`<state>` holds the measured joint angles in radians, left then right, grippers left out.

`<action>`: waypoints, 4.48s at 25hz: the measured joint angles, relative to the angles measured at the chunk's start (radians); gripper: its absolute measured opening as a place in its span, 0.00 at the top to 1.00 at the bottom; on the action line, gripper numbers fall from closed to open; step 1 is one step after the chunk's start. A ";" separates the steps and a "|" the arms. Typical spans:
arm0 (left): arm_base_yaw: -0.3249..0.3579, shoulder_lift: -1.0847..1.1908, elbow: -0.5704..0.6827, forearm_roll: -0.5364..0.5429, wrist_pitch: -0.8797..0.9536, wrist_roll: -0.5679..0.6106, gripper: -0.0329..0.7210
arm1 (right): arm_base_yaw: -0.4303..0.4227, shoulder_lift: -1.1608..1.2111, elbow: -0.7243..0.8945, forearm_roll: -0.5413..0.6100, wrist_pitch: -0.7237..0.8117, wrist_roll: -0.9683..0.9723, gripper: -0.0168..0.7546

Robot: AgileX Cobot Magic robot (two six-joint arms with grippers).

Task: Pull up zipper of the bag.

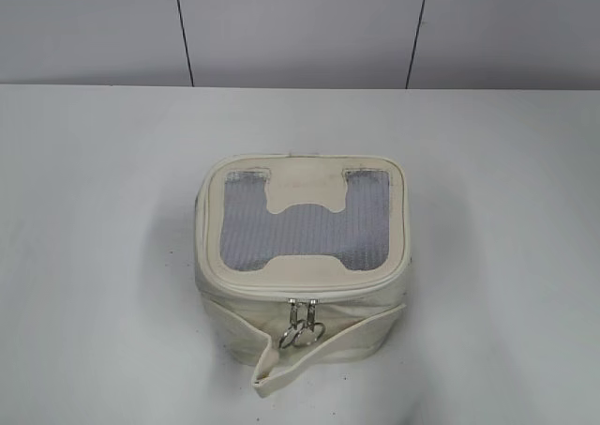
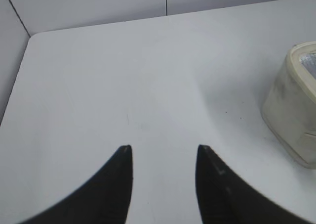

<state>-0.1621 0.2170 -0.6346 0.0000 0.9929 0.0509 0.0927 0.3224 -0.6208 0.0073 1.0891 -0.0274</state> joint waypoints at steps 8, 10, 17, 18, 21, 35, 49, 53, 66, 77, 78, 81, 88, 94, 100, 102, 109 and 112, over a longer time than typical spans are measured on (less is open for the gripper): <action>0.000 -0.071 0.031 0.000 0.070 0.000 0.52 | 0.000 -0.314 0.081 0.016 0.080 0.000 0.22; 0.000 -0.105 0.059 0.000 0.073 0.000 0.52 | 0.000 -0.328 0.081 0.015 0.082 0.000 0.22; 0.001 -0.221 0.092 -0.018 0.066 0.000 0.52 | 0.000 -0.329 0.110 0.014 0.000 -0.001 0.22; 0.001 -0.221 0.092 -0.018 0.066 0.000 0.52 | 0.000 -0.329 0.114 0.014 -0.009 -0.004 0.22; 0.001 -0.214 0.092 -0.020 0.064 0.000 0.54 | 0.000 -0.329 0.116 0.019 -0.021 -0.008 0.22; 0.001 -0.214 0.093 -0.036 0.060 0.000 0.55 | 0.000 -0.329 0.119 0.025 -0.031 -0.009 0.22; 0.048 -0.216 0.093 -0.036 0.060 0.000 0.60 | -0.065 -0.329 0.119 0.025 -0.032 -0.009 0.22; 0.113 -0.222 0.093 -0.036 0.060 -0.001 0.60 | -0.099 -0.329 0.120 0.025 -0.033 -0.009 0.22; 0.128 -0.223 0.093 -0.036 0.060 -0.001 0.63 | -0.100 -0.329 0.121 0.028 -0.035 -0.009 0.22; 0.128 -0.223 0.093 -0.036 0.060 -0.001 0.63 | -0.100 -0.329 0.121 0.028 -0.036 -0.009 0.22; 0.128 -0.223 0.093 -0.036 0.060 -0.001 0.63 | -0.100 -0.329 0.121 0.028 -0.036 -0.009 0.22; 0.128 -0.223 0.093 -0.036 0.060 -0.001 0.63 | -0.100 -0.329 0.121 0.028 -0.036 -0.009 0.22; 0.128 -0.223 0.093 -0.036 0.060 -0.001 0.63 | -0.100 -0.329 0.121 0.028 -0.036 -0.009 0.22; 0.128 -0.223 0.093 -0.036 0.060 -0.001 0.63 | -0.100 -0.329 0.121 0.028 -0.036 -0.009 0.22; 0.128 -0.223 0.093 -0.036 0.060 -0.001 0.63 | -0.100 -0.329 0.121 0.028 -0.036 -0.009 0.22; 0.128 -0.223 0.093 -0.036 0.060 -0.001 0.63 | -0.100 -0.329 0.121 0.028 -0.036 -0.009 0.22; 0.128 -0.223 0.093 -0.036 0.060 -0.001 0.63 | -0.100 -0.329 0.121 0.028 -0.036 -0.009 0.22; 0.128 -0.223 0.093 -0.036 0.060 -0.001 0.63 | -0.100 -0.329 0.121 0.028 -0.036 -0.009 0.22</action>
<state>-0.0345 -0.0063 -0.5415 -0.0361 1.0534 0.0501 -0.0078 -0.0069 -0.5001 0.0357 1.0535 -0.0361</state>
